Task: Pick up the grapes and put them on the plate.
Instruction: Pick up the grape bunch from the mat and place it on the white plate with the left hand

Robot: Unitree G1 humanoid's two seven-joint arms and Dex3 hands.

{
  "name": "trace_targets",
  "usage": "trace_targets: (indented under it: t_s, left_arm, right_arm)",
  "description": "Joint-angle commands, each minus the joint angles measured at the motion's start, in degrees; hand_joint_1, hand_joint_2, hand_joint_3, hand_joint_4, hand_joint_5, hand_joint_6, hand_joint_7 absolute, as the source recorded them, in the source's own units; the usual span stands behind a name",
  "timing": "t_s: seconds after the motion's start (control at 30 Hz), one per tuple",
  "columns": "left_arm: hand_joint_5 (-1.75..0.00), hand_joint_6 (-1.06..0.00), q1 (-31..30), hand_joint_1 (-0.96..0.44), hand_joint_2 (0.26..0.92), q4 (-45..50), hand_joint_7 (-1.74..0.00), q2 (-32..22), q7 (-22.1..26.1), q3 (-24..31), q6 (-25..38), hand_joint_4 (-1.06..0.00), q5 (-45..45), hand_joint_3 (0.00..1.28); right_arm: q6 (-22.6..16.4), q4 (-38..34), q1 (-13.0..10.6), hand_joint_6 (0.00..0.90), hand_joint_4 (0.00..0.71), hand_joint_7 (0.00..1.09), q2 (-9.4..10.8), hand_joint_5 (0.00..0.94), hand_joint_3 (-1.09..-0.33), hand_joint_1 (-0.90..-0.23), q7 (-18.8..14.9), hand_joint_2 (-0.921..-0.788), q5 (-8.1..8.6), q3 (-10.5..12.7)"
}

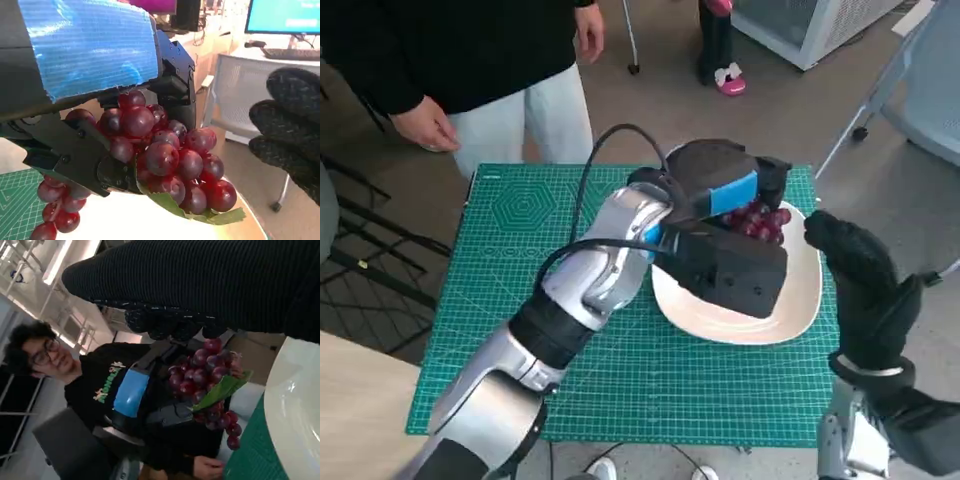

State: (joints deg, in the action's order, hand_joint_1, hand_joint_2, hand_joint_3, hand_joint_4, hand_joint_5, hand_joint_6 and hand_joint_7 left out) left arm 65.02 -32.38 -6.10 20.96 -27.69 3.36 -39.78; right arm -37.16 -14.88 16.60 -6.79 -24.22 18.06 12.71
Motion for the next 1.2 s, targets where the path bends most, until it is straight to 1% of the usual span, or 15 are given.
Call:
trace_targets:
  t_s: [0.03, 0.23, 0.47, 0.63, 0.73, 0.77, 0.8, 0.87, 0.9, 0.93, 0.97, 1.03, 1.07, 1.13, 1.2]
  left_arm:
    - [-1.35, -0.5, 2.09, 0.0, 0.921, -0.81, -1.33, 0.43, -0.08, -0.33, -0.84, -0.5, 0.52, 0.21]
    - [-1.46, -0.51, 5.18, 0.0, 0.921, -9.02, -1.18, 2.81, -1.4, -1.52, -2.68, -0.51, 0.38, 0.21]
    - [-1.48, -0.52, 7.3, 0.0, 0.921, -14.74, -1.11, 4.25, -2.66, -1.64, -3.92, -0.54, 0.68, 0.19]
    - [-1.36, -0.53, 8.25, 0.0, 0.921, -17.98, -1.23, 5.13, -3.41, -1.49, -4.56, -0.54, 0.88, 0.18]
    - [-1.35, -0.51, 8.7, 0.0, 0.921, -20.07, -1.3, 5.85, -3.46, -1.17, -4.78, -0.51, 1.45, 0.19]
    - [-1.36, -0.49, 8.84, 0.02, 0.921, -20.77, -1.28, 6.08, -3.42, -1.07, -4.85, -0.51, 1.69, 0.2]
    - [-1.36, -0.48, 9.01, 0.06, 0.921, -21.5, -1.19, 6.31, -3.33, -1.01, -4.91, -0.51, 1.93, 0.2]
    - [-1.19, -0.45, 9.39, 0.06, 0.911, -23.02, -0.82, 6.76, -3.07, -1.02, -5.01, -0.49, 2.38, 0.16]
    - [-1.04, -0.44, 9.59, 0.02, 0.906, -23.83, -0.61, 6.99, -2.94, -1.07, -5.09, -0.47, 2.58, 0.13]
    - [-0.82, -0.43, 9.79, -0.07, 0.9, -24.63, -0.44, 7.18, -2.86, -1.15, -5.22, -0.43, 2.76, 0.1]
    - [-0.62, -0.41, 9.97, -0.15, 0.899, -25.43, -0.31, 7.34, -2.8, -1.22, -5.39, -0.38, 2.9, 0.07]
    - [-0.31, -0.34, 10.31, -0.28, 0.897, -27.08, -0.15, 7.65, -2.66, -1.31, -5.75, -0.25, 3.11, 0.04]
    - [-0.21, -0.3, 10.49, -0.34, 0.897, -27.91, -0.1, 7.81, -2.59, -1.33, -5.88, -0.17, 3.19, 0.03]
    - [-0.1, -0.23, 10.87, -0.43, 0.897, -29.54, -0.05, 8.15, -2.55, -1.37, -6.1, -0.08, 3.27, 0.02]
    - [-0.05, -0.19, 11.2, -0.48, 0.9, -31.01, -0.02, 8.45, -2.89, -1.53, -6.35, -0.04, 3.14, 0.01]
  right_arm:
    - [0.44, 0.15, -1.61, 0.069, 0.362, 0.25, -0.18, 0.001, -0.788, -0.613, 0.87, -0.921, -0.49, -0.24]
    - [0.36, 1.67, -2.46, 0.065, 0.359, 0.25, -0.29, 0.0, -0.793, -0.613, 2.35, -0.921, -1.13, 0.12]
    - [0.62, 2.17, -2.81, 0.058, 0.354, 0.26, -0.58, 0.0, -0.8, -0.613, 3.01, -0.921, -1.12, 0.06]
    - [0.54, 2.6, -3.03, 0.056, 0.353, 0.26, -0.64, 0.0, -0.801, -0.614, 3.29, -0.921, -1.24, -0.12]
    - [0.63, 2.81, -3.09, 0.054, 0.352, 0.26, -0.7, 0.0, -0.803, -0.614, 3.33, -0.921, -1.18, -0.16]
    - [0.7, 2.89, -3.12, 0.053, 0.352, 0.26, -0.72, 0.0, -0.803, -0.614, 3.36, -0.921, -1.15, -0.15]
    - [0.77, 2.98, -3.14, 0.053, 0.351, 0.26, -0.75, 0.0, -0.804, -0.614, 3.4, -0.921, -1.13, -0.15]
    - [0.93, 3.2, -3.23, 0.052, 0.351, 0.26, -0.82, 0.0, -0.805, -0.614, 3.46, -0.921, -1.06, -0.14]
    - [1.0, 3.29, -3.26, 0.051, 0.35, 0.27, -0.86, 0.0, -0.805, -0.614, 3.49, -0.921, -1.03, -0.15]
    - [1.06, 3.34, -3.26, 0.05, 0.35, 0.27, -0.9, 0.0, -0.806, -0.614, 3.52, -0.921, -0.99, -0.15]
    - [1.1, 3.35, -3.25, 0.049, 0.35, 0.27, -0.93, 0.0, -0.806, -0.614, 3.53, -0.921, -0.96, -0.16]
    - [1.09, 3.27, -3.14, 0.048, 0.349, 0.27, -0.99, 0.0, -0.807, -0.614, 3.56, -0.921, -0.94, -0.16]
    - [1.06, 3.22, -3.09, 0.047, 0.349, 0.27, -1.01, 0.0, -0.807, -0.614, 3.56, -0.921, -0.94, -0.16]
    - [0.99, 3.09, -2.99, 0.045, 0.348, 0.27, -1.03, 0.0, -0.808, -0.614, 3.56, -0.921, -0.92, -0.17]
    - [0.95, 2.97, -2.92, 0.044, 0.348, 0.27, -1.06, 0.0, -0.809, -0.614, 3.51, -0.921, -0.85, -0.19]
